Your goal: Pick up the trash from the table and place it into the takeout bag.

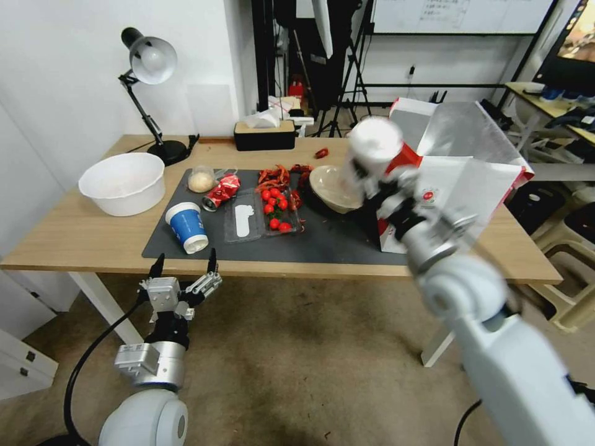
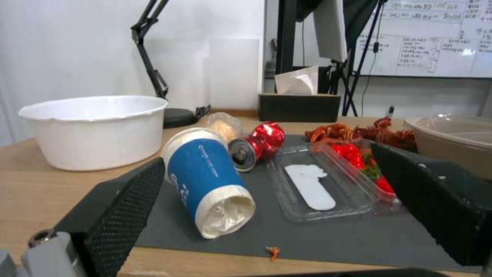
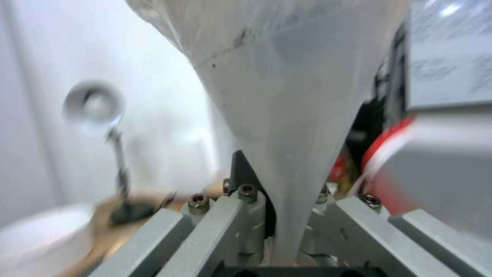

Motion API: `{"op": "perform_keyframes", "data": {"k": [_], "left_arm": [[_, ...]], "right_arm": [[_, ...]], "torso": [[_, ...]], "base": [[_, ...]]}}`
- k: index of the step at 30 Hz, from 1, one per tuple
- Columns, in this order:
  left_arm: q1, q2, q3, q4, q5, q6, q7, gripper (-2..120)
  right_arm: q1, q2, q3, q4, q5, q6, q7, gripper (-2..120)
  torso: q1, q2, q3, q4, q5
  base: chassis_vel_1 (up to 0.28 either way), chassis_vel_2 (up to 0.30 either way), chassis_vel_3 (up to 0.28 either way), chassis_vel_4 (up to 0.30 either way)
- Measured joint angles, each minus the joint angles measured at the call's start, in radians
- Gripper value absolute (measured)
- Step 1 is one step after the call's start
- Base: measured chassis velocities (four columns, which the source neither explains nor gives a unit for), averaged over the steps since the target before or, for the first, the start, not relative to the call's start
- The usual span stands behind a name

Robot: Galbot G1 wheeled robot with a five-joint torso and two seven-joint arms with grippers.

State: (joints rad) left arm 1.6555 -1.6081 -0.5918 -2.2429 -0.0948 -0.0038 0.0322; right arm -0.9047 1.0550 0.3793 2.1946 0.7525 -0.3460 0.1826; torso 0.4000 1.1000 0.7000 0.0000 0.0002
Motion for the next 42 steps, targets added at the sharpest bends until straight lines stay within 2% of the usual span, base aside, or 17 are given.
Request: {"op": "perform_keyframes", "data": {"k": [3, 5, 7, 9, 10, 12, 19, 21, 26, 28, 29, 31, 33, 35, 40, 42], "left_arm": [[0.001, 0.000, 0.001, -0.001, 0.003, -0.001, 0.001, 100], [0.003, 0.000, 0.003, -0.003, 0.005, -0.004, 0.003, 100], [0.003, 0.000, 0.003, -0.004, 0.005, -0.004, 0.003, 100], [0.003, 0.000, 0.004, -0.004, 0.006, -0.005, 0.005, 100], [0.003, 0.000, 0.004, -0.004, 0.006, -0.005, 0.005, 100], [0.003, 0.000, 0.005, -0.004, 0.006, -0.008, 0.006, 100], [0.000, 0.000, 0.004, 0.000, 0.006, -0.011, 0.008, 100], [-0.002, 0.000, 0.002, 0.002, 0.005, -0.012, 0.008, 100], [-0.007, 0.000, 0.001, 0.007, 0.003, -0.013, 0.008, 100], [-0.013, 0.000, 0.001, 0.014, 0.003, -0.015, 0.008, 100], [-0.013, 0.000, 0.001, 0.014, 0.003, -0.015, 0.008, 100], [-0.018, 0.000, 0.005, 0.020, 0.002, -0.016, 0.008, 100], [-0.019, 0.000, 0.007, 0.021, 0.003, -0.016, 0.009, 100], [-0.026, 0.000, 0.012, 0.025, 0.003, -0.016, 0.011, 100], [-0.032, 0.000, 0.025, 0.031, 0.005, -0.016, 0.013, 100], [-0.033, 0.000, 0.034, 0.034, 0.008, -0.016, 0.013, 100]], "right_arm": [[0.034, -0.018, 0.032, 0.010, 0.038, -0.012, 0.036, 0], [0.088, -0.046, 0.071, 0.001, 0.080, -0.036, 0.111, 0], [0.093, -0.048, 0.074, -0.002, 0.084, -0.040, 0.119, 0], [0.128, -0.062, 0.087, -0.033, 0.109, -0.085, 0.210, 0], [0.128, -0.062, 0.087, -0.033, 0.109, -0.085, 0.210, 0], [0.160, -0.067, 0.089, -0.076, 0.126, -0.147, 0.296, 0], [0.218, -0.066, 0.066, -0.153, 0.180, -0.247, 0.410, 0], [0.260, -0.081, 0.051, -0.187, 0.268, -0.302, 0.476, 0], [0.303, -0.127, 0.028, -0.230, 0.373, -0.350, 0.527, 0], [0.338, -0.174, -0.001, -0.265, 0.497, -0.382, 0.585, 0], [0.338, -0.174, -0.001, -0.265, 0.497, -0.382, 0.585, 0], [0.362, -0.204, -0.017, -0.271, 0.623, -0.389, 0.654, 0], [0.368, -0.212, -0.022, -0.271, 0.652, -0.390, 0.671, 0], [0.394, -0.259, -0.052, -0.272, 0.754, -0.391, 0.721, 0], [0.432, -0.307, -0.087, -0.263, 0.865, -0.391, 0.776, 0], [0.465, -0.323, -0.097, -0.261, 0.952, -0.390, 0.823, 0]], "torso": [[0.000, 0.000, 0.000, 0.0000, -0.0002], [0.000, 0.000, 0.000, 0.0000, -0.0002], [0.000, 0.000, 0.000, 0.0000, -0.0002], [0.000, 0.000, 0.000, -0.0001, 0.0000], [0.000, 0.000, 0.000, -0.0001, 0.0000], [0.000, 0.000, 0.000, 0.0000, 0.0000], [0.000, 0.000, 0.000, 0.0000, -0.0002], [0.000, 0.000, 0.000, 0.0002, -0.0002], [0.000, 0.000, 0.000, 0.0001, -0.0003], [0.000, 0.000, 0.000, -0.0001, -0.0001], [0.000, 0.000, 0.000, -0.0001, -0.0001], [0.000, 0.000, 0.000, 0.0000, -0.0001], [0.000, 0.000, 0.000, 0.0000, -0.0002], [0.000, 0.000, 0.000, 0.0001, 0.0000], [0.000, 0.000, 0.000, -0.0001, -0.0001], [0.000, 0.000, 0.000, 0.0000, -0.0003]], "base": [[0.000, 0.000, 0.000, 0.000], [0.000, 0.000, 0.000, 0.000], [0.000, 0.000, 0.000, 0.000], [0.000, 0.000, 0.000, 0.000], [0.000, 0.000, 0.000, 0.000], [0.000, 0.000, 0.000, 0.000], [0.000, 0.000, 0.000, 0.000], [0.000, 0.000, 0.000, 0.000], [0.000, 0.000, 0.000, 0.000], [0.000, 0.000, 0.000, 0.000], [0.000, 0.000, 0.000, 0.000], [0.000, 0.000, 0.000, 0.000], [0.000, 0.000, 0.000, 0.000], [0.000, 0.000, 0.000, 0.000], [0.000, 0.000, 0.000, 0.000], [0.000, 0.000, 0.000, 0.000]]}}
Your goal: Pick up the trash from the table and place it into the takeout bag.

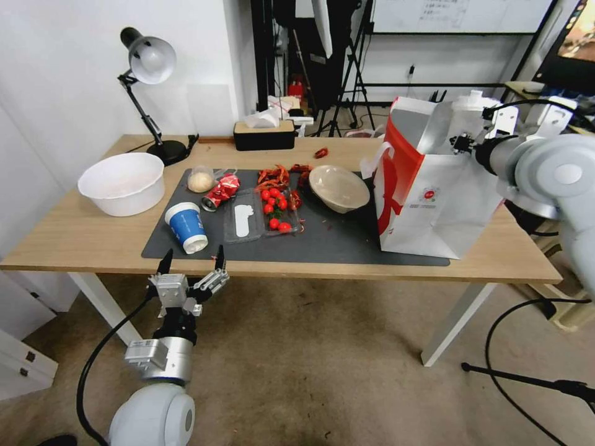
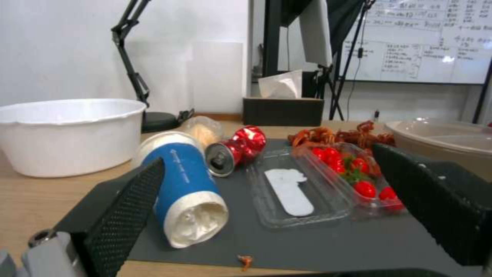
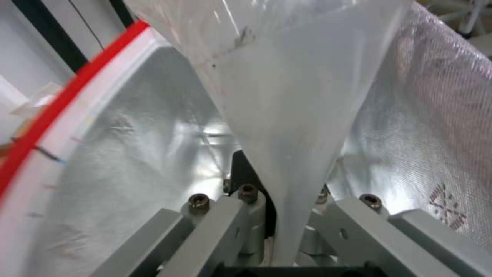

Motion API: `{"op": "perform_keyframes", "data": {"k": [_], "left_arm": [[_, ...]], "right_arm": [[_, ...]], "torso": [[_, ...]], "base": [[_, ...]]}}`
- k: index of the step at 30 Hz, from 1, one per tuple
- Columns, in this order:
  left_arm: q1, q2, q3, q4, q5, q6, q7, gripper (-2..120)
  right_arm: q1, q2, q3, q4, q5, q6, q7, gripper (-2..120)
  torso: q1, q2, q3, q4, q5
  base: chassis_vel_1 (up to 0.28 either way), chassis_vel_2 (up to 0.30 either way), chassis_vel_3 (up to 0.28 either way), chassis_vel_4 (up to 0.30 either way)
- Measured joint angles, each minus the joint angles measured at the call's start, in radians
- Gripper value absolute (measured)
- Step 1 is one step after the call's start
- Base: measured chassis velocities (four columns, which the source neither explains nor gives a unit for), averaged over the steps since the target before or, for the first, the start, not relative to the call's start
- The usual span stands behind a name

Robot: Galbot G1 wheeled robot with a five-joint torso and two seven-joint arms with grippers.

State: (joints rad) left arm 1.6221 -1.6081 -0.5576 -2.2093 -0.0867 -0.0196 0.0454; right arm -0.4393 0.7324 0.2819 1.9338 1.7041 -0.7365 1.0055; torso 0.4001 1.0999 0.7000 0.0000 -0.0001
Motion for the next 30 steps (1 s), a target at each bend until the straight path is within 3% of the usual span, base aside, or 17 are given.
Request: {"op": "perform_keyframes", "data": {"k": [9, 12, 14, 20, 22, 24, 26, 28, 30], "left_arm": [[-0.002, 0.000, 0.010, 0.001, 0.002, 0.000, 0.001, 100], [-0.002, 0.000, 0.009, 0.001, 0.002, 0.000, 0.002, 100], [-0.003, 0.000, 0.008, 0.000, 0.001, 0.000, 0.003, 100], [-0.003, 0.000, 0.010, 0.001, 0.001, 0.000, 0.004, 100], [-0.004, 0.000, 0.012, 0.002, 0.001, 0.000, 0.005, 100], [-0.004, 0.000, 0.012, 0.002, 0.001, 0.000, 0.005, 100], [-0.007, 0.000, 0.014, 0.003, 0.001, 0.000, 0.005, 100], [-0.007, 0.000, 0.014, 0.003, 0.001, 0.000, 0.005, 100], [-0.006, 0.000, 0.015, 0.000, 0.002, 0.000, 0.006, 100]], "right_arm": [[0.041, -0.015, -0.012, -0.009, 0.113, 0.003, 0.063, 0], [0.043, -0.017, -0.017, -0.011, 0.116, 0.003, 0.065, 6], [0.053, -0.020, -0.026, -0.014, 0.127, 0.004, 0.067, 18], [0.073, -0.027, -0.036, -0.020, 0.151, 0.004, 0.073, 35], [0.077, -0.030, -0.036, -0.020, 0.155, 0.004, 0.074, 48], [0.077, -0.030, -0.036, -0.020, 0.156, 0.005, 0.074, 48], [0.074, -0.035, -0.028, -0.015, 0.157, 0.005, 0.068, 64], [0.071, -0.035, -0.021, -0.012, 0.156, 0.005, 0.062, 67], [0.051, -0.039, 0.007, 0.019, 0.110, 0.043, -0.003, 77]], "torso": [[0.000, 0.000, 0.000, 0.0000, 0.0002], [0.000, 0.000, 0.000, 0.0000, 0.0003], [0.000, 0.000, 0.000, 0.0000, 0.0003], [0.000, 0.000, 0.000, 0.0001, 0.0001], [0.000, 0.000, 0.000, 0.0000, 0.0000], [0.000, 0.000, 0.000, 0.0000, 0.0001], [0.000, 0.000, 0.000, 0.0001, 0.0001], [0.000, 0.000, 0.000, 0.0000, 0.0002], [0.000, 0.000, 0.000, 0.0002, 0.0001]], "base": [[0.000, 0.000, 0.000, 0.000], [0.000, 0.000, 0.000, 0.000], [0.000, 0.000, 0.000, 0.000], [0.000, 0.000, 0.000, 0.000], [0.000, 0.000, 0.000, 0.000], [0.000, 0.000, 0.000, 0.000], [0.000, 0.000, 0.000, 0.000], [0.000, 0.000, 0.000, 0.000], [0.000, 0.000, 0.000, 0.000]]}}
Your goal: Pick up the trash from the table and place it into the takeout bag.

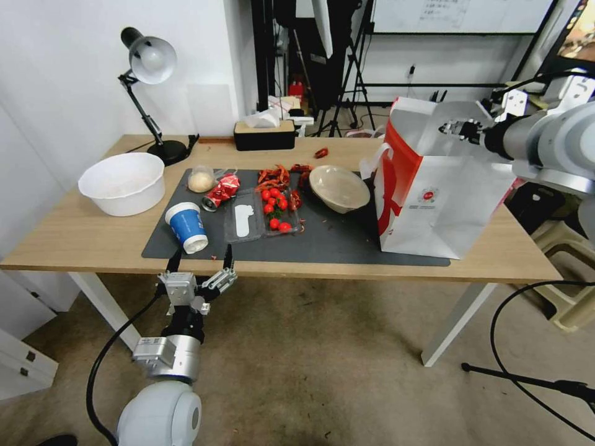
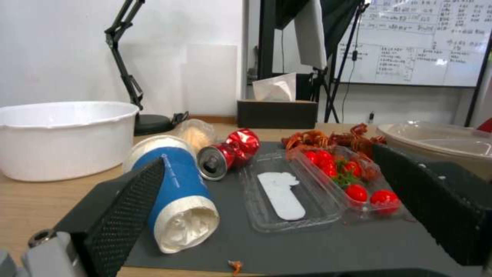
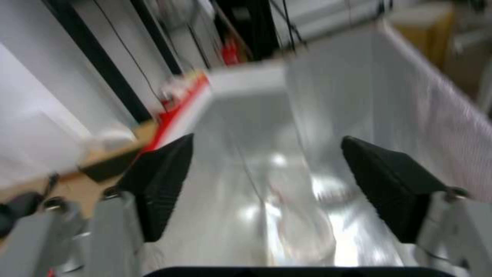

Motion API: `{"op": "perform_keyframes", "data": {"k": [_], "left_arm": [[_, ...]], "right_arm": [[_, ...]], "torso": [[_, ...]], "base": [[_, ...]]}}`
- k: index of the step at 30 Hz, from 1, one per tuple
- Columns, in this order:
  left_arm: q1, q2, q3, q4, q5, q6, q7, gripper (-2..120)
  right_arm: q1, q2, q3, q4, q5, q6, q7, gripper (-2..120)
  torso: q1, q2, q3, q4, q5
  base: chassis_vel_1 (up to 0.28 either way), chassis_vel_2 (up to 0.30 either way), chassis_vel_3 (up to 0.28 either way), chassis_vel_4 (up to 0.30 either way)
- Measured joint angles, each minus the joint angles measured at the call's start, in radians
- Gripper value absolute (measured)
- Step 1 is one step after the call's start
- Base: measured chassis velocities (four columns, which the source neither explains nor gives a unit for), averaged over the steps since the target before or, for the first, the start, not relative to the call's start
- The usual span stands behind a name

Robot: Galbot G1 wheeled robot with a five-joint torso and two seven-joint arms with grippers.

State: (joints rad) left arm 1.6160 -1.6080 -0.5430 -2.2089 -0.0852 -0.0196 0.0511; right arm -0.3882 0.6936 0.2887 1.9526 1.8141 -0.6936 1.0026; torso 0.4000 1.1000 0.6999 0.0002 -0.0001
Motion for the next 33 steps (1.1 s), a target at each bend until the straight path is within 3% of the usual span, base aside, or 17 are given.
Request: {"op": "perform_keyframes", "data": {"k": [8, 13, 15, 16, 19, 23, 24, 27, 29, 31, 32, 33], "left_arm": [[0.002, 0.000, -0.003, -0.003, 0.000, 0.000, 0.000, 100], [0.003, 0.000, -0.007, -0.006, -0.002, 0.000, 0.000, 100], [0.008, 0.000, -0.013, -0.011, -0.004, 0.000, 0.000, 100], [0.008, 0.000, -0.013, -0.011, -0.004, 0.000, 0.000, 100], [0.011, 0.000, -0.015, -0.015, -0.005, -0.003, 0.000, 100], [0.012, 0.000, -0.015, -0.017, -0.006, -0.004, 0.000, 100], [0.014, 0.000, -0.015, -0.019, -0.006, -0.007, 0.001, 100], [0.017, 0.000, -0.015, -0.021, -0.006, -0.010, 0.003, 100], [0.019, 0.000, -0.014, -0.021, -0.006, -0.013, 0.004, 100], [0.025, 0.000, -0.011, -0.021, -0.005, -0.021, 0.007, 100], [0.025, 0.000, -0.011, -0.021, -0.005, -0.021, 0.007, 100], [0.026, 0.000, -0.011, -0.020, -0.005, -0.024, 0.007, 100]], "right_arm": [[-0.036, -0.012, 0.019, 0.033, -0.083, 0.049, -0.080, 99], [-0.078, -0.023, 0.037, 0.074, -0.178, 0.094, -0.155, 100], [-0.161, -0.041, 0.076, 0.148, -0.342, 0.202, -0.304, 100], [-0.161, -0.041, 0.076, 0.148, -0.342, 0.202, -0.304, 100], [-0.274, -0.046, 0.144, 0.239, -0.483, 0.304, -0.434, 100], [-0.343, -0.041, 0.174, 0.282, -0.560, 0.355, -0.479, 100], [-0.439, -0.026, 0.188, 0.345, -0.666, 0.416, -0.520, 100], [-0.543, 0.019, 0.192, 0.422, -0.783, 0.474, -0.532, 100], [-0.584, 0.042, 0.195, 0.438, -0.855, 0.494, -0.547, 100], [-0.709, 0.092, 0.220, 0.448, -1.063, 0.555, -0.628, 100], [-0.709, 0.092, 0.220, 0.448, -1.063, 0.555, -0.628, 100], [-0.787, 0.125, 0.229, 0.456, -1.147, 0.580, -0.665, 100]], "torso": [[0.000, 0.000, 0.000, -0.0001, 0.0000], [0.000, 0.000, 0.000, -0.0003, 0.0001], [0.000, 0.000, 0.000, -0.0004, 0.0001], [0.000, 0.000, 0.000, -0.0004, 0.0001], [0.000, 0.000, 0.000, -0.0001, -0.0003], [0.000, 0.000, 0.000, -0.0004, -0.0002], [0.000, 0.000, 0.000, -0.0006, 0.0003], [0.000, 0.000, 0.000, -0.0001, -0.0002], [0.000, 0.000, 0.000, -0.0001, -0.0002], [0.000, 0.000, 0.000, -0.0002, 0.0000], [0.000, 0.000, 0.000, -0.0002, 0.0000], [0.000, 0.000, 0.000, 0.0000, -0.0001]], "base": [[0.000, 0.000, 0.000, 0.000], [0.000, 0.000, 0.000, 0.000], [0.000, 0.000, 0.000, 0.000], [0.000, 0.000, 0.000, 0.000], [0.000, 0.000, 0.000, 0.000], [0.000, 0.000, 0.000, 0.000], [0.000, 0.000, 0.000, 0.000], [0.000, 0.000, 0.000, 0.000], [0.000, 0.000, 0.000, 0.000], [0.000, 0.000, 0.000, 0.000], [0.000, 0.000, 0.000, 0.000], [0.000, 0.000, 0.000, 0.000]]}}
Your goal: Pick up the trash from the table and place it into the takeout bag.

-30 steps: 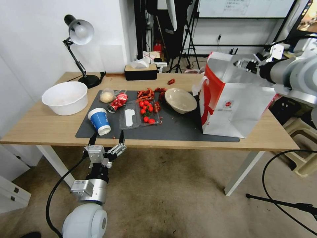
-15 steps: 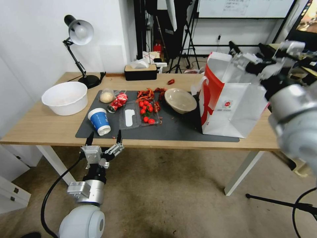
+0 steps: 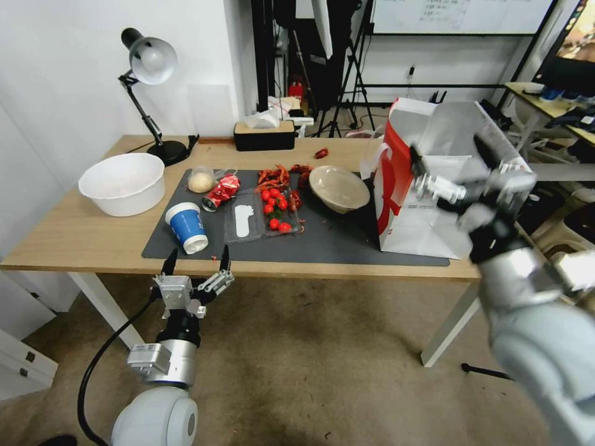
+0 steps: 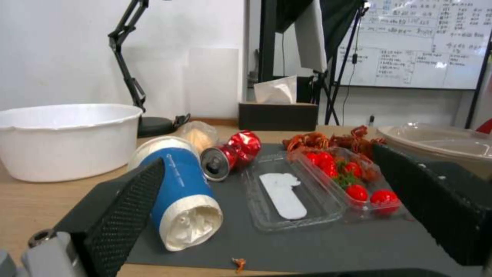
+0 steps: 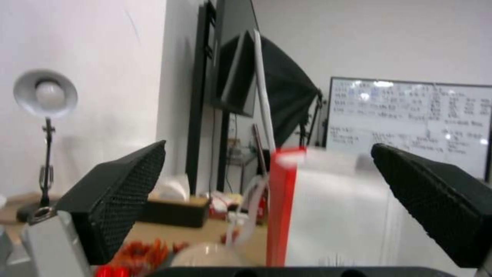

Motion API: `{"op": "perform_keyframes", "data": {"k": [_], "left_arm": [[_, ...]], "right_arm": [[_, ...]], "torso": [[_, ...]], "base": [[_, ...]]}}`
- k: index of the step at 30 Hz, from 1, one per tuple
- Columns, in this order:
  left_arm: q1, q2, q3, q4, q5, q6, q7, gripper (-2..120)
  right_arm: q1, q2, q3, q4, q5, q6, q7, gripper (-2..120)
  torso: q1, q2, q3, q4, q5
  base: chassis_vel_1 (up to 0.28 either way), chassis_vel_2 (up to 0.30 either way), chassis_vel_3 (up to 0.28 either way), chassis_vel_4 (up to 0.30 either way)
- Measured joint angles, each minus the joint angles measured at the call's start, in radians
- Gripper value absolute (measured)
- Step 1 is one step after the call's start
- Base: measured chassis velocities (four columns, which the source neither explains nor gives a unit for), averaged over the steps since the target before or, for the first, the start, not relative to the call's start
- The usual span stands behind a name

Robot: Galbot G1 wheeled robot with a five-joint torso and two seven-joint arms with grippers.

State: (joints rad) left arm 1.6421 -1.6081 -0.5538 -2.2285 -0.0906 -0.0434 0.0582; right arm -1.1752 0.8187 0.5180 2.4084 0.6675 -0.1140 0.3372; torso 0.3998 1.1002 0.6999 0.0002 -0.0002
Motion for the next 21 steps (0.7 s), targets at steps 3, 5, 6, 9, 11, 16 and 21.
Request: {"op": "perform_keyframes", "data": {"k": [3, 5, 6, 9, 11, 16, 21], "left_arm": [[-0.002, 0.000, -0.001, 0.008, 0.000, -0.003, 0.000, 100], [-0.003, 0.000, 0.000, 0.014, 0.000, -0.004, 0.000, 100], [-0.003, 0.000, 0.000, 0.014, 0.000, -0.004, 0.000, 100], [-0.009, 0.000, 0.002, 0.023, 0.001, -0.005, 0.001, 100], [-0.010, 0.000, 0.002, 0.026, 0.001, -0.005, 0.002, 100], [-0.014, 0.000, 0.004, 0.040, 0.003, -0.012, 0.003, 100], [-0.013, 0.000, -0.004, 0.044, 0.001, -0.023, 0.002, 100]], "right_arm": [[-0.177, 0.100, -0.012, 0.004, -0.200, 0.089, -0.053, 100], [-0.278, 0.171, -0.036, -0.003, -0.323, 0.151, -0.060, 100], [-0.278, 0.171, -0.036, -0.003, -0.323, 0.151, -0.060, 100], [-0.369, 0.216, -0.066, -0.029, -0.403, 0.211, -0.051, 100], [-0.386, 0.222, -0.074, -0.038, -0.413, 0.219, -0.042, 100], [-0.434, 0.242, -0.125, -0.137, -0.467, 0.291, -0.009, 100], [-0.441, 0.273, -0.208, -0.265, -0.510, 0.362, 0.004, 100]], "torso": [[0.000, 0.000, 0.000, -0.0004, 0.0003], [0.000, 0.000, 0.000, -0.0002, 0.0000], [0.000, 0.000, 0.000, -0.0002, 0.0000], [0.000, 0.000, 0.000, -0.0003, 0.0001], [0.000, 0.000, 0.000, -0.0003, 0.0001], [0.000, 0.000, 0.000, -0.0002, 0.0001], [0.000, 0.000, 0.000, -0.0003, 0.0002]], "base": [[0.000, 0.000, 0.000, 0.000], [0.000, 0.000, 0.000, 0.000], [0.000, 0.000, 0.000, 0.000], [0.000, 0.000, 0.000, 0.000], [0.000, 0.000, 0.000, 0.000], [0.000, 0.000, 0.000, 0.000], [0.000, 0.000, 0.000, 0.000]]}}
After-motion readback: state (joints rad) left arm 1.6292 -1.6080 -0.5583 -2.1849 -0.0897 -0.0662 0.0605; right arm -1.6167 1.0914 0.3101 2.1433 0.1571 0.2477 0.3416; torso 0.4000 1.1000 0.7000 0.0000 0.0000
